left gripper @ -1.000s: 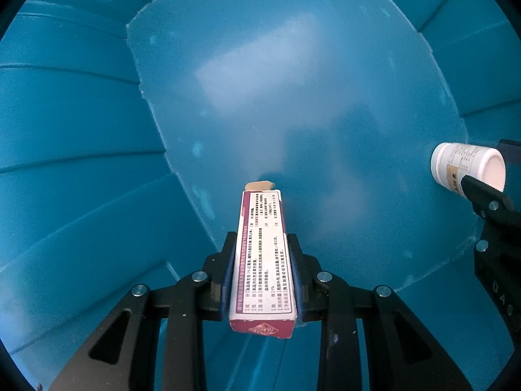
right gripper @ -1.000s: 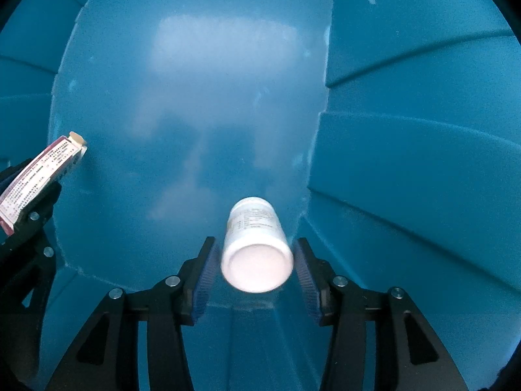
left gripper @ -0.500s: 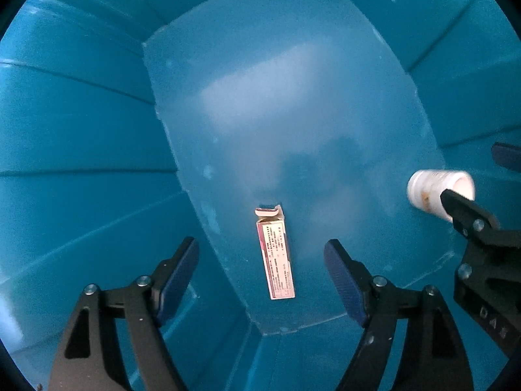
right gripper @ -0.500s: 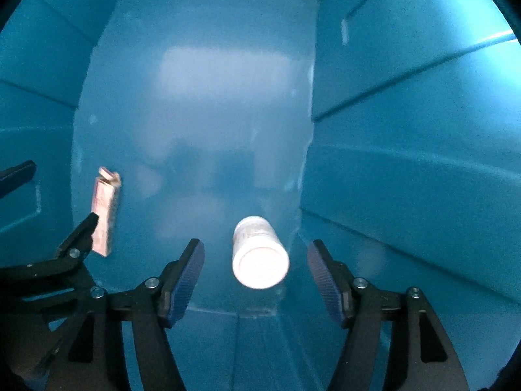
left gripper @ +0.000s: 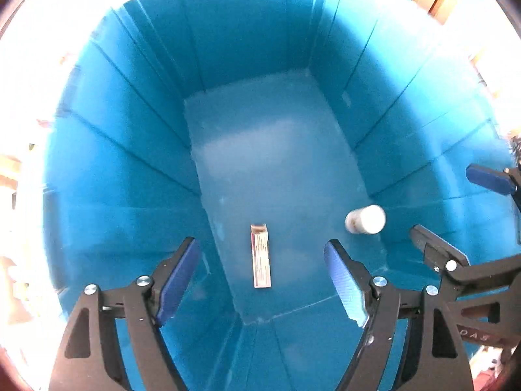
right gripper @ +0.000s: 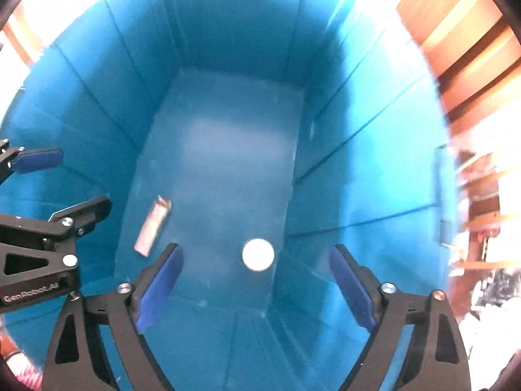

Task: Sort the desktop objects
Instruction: 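Lift both tools out of the crate and return to the pile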

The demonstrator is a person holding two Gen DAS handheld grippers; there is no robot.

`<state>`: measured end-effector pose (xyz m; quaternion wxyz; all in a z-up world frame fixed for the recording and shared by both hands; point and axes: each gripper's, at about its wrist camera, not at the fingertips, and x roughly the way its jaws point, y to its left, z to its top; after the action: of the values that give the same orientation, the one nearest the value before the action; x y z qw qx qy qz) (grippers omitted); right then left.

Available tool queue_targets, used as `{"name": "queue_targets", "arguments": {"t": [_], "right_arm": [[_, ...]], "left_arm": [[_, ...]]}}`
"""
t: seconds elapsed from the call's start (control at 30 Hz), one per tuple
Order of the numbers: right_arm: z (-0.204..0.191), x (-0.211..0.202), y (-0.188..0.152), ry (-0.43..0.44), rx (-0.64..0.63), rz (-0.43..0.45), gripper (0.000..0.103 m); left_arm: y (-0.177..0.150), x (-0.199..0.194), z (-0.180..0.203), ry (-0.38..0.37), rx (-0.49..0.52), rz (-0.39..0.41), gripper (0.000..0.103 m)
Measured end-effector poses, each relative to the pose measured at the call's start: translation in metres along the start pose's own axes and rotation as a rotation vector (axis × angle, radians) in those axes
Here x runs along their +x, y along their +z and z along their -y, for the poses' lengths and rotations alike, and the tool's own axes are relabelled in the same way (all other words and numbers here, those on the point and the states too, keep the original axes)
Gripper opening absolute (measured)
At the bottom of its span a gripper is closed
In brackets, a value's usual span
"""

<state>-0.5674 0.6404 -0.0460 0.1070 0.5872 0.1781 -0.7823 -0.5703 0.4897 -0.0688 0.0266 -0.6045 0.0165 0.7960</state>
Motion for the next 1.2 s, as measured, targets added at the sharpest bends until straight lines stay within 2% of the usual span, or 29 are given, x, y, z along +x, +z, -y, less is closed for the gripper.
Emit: {"name": "queue_targets", "arguments": {"t": [0.07,0.23,0.37,0.47,0.67,0.83,1.03,1.13,1.2], "right_arm": [[-0.008,-0.02,-0.009,0.016,0.0,0.077,0.102],[-0.025,-0.076,-0.031,-0.002,-0.015,0.261,0.103],[-0.042,-0.119,-0.045,0.024,0.009,0.395,0.103],[-0.068,-0.14,-0.052,0.034,-0.001,0.471,0.103],[-0.149,-0.16,-0.059,0.077,-0.057,0.551,0.103],[-0.229,-0.159,-0.059,0.121,-0.092,0.57,0.103],[-0.33,-0.163,-0.061,0.173,-0.078,0.587,0.103],[-0.381,-0.155,-0.058,0.203,-0.067,0.567,0.103],[-0.409,-0.143,-0.055,0.232,-0.058,0.538,0.103]], "left_arm": [[-0.015,-0.03,-0.003,-0.01,0.017,0.094,0.079],[-0.055,-0.103,-0.017,-0.022,0.02,0.318,0.079],[-0.09,-0.147,-0.04,0.043,-0.013,0.486,0.079],[-0.119,-0.165,-0.065,0.08,-0.056,0.566,0.081],[-0.168,-0.17,-0.14,0.049,-0.151,0.563,0.081],[-0.217,-0.16,-0.215,0.102,-0.204,0.556,0.081],[-0.294,-0.15,-0.321,0.158,-0.257,0.559,0.081],[-0.329,-0.141,-0.375,0.208,-0.281,0.531,0.081],[-0.346,-0.13,-0.409,0.211,-0.31,0.492,0.081]]}}
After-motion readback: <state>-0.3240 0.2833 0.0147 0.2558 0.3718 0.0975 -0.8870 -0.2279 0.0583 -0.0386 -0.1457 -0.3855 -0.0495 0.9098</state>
